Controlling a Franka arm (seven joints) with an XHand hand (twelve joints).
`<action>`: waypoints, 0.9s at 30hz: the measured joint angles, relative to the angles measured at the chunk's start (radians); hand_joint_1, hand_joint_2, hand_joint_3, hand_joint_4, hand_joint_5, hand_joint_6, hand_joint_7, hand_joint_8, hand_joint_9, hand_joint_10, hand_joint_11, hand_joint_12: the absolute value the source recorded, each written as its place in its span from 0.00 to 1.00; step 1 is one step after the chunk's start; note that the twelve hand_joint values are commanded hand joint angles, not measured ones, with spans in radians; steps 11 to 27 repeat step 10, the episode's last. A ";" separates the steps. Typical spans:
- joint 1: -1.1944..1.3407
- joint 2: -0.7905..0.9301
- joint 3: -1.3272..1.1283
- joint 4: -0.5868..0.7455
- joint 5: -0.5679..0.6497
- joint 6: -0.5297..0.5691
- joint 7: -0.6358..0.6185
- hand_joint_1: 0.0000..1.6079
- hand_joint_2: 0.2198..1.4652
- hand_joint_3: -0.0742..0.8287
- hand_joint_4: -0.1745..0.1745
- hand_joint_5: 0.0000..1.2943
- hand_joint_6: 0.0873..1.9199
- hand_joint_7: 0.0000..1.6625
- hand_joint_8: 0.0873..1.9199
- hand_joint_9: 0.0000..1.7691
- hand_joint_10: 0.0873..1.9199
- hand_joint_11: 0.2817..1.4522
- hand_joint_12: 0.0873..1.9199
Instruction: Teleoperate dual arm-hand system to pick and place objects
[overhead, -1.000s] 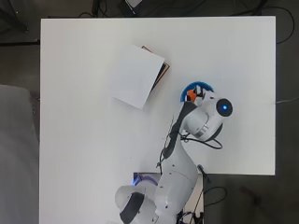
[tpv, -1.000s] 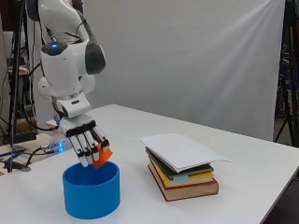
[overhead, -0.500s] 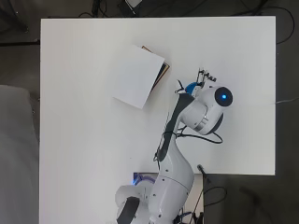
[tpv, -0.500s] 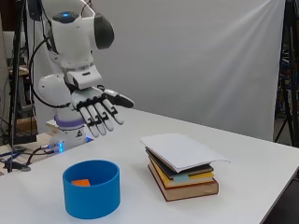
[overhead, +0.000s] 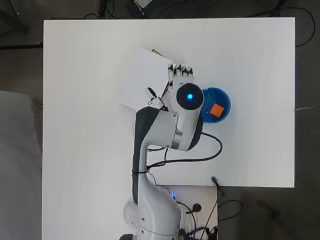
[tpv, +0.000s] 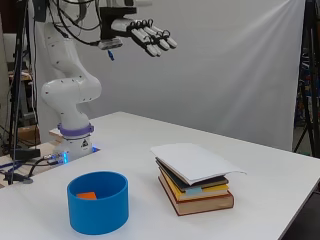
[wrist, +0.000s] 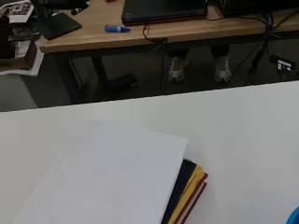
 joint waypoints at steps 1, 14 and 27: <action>0.002 -0.019 0.022 -0.003 -0.004 -0.009 -0.001 0.09 0.56 0.08 0.75 0.22 0.00 0.17 0.00 0.26 0.00 0.13 0.00; 0.011 -0.070 0.092 -0.051 -0.019 -0.023 0.016 0.10 0.58 0.09 0.76 0.23 0.00 0.15 0.00 0.21 0.00 0.11 0.00; 0.011 -0.070 0.092 -0.051 -0.019 -0.023 0.016 0.10 0.58 0.09 0.76 0.23 0.00 0.15 0.00 0.21 0.00 0.11 0.00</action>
